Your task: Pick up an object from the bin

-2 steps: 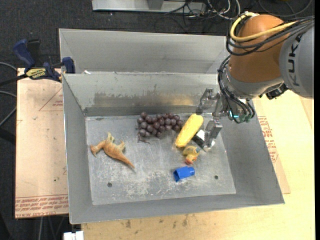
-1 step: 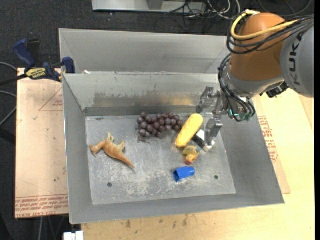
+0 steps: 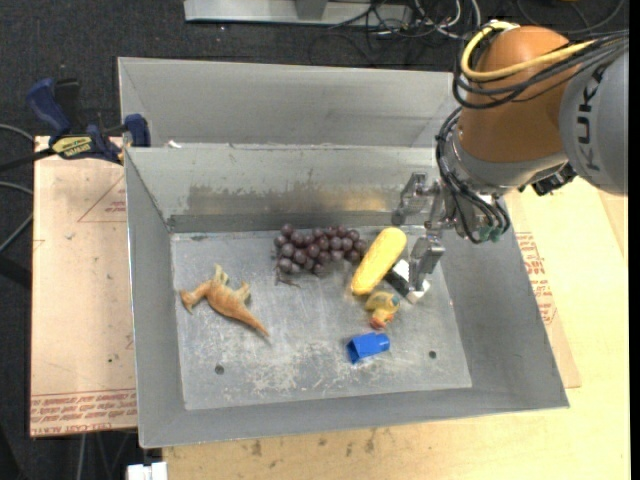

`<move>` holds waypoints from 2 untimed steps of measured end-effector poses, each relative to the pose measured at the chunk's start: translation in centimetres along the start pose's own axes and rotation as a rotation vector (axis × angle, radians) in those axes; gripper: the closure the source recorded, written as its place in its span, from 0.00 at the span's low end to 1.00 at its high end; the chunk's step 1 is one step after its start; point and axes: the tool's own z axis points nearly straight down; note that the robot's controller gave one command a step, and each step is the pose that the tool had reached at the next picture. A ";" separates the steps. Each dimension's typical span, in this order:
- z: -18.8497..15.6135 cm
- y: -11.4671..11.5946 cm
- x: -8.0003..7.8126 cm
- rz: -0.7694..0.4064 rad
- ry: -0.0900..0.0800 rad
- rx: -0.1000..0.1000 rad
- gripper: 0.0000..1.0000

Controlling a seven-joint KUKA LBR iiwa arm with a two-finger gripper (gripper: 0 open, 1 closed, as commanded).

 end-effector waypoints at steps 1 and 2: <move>3.9 -0.6 -0.5 -0.100 0.004 -0.003 0.00; 7.1 0.6 -1.8 -0.171 -0.009 0.004 0.00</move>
Offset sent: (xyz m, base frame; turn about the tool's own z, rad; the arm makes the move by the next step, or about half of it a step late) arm 0.0242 0.0355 -0.1195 -0.2195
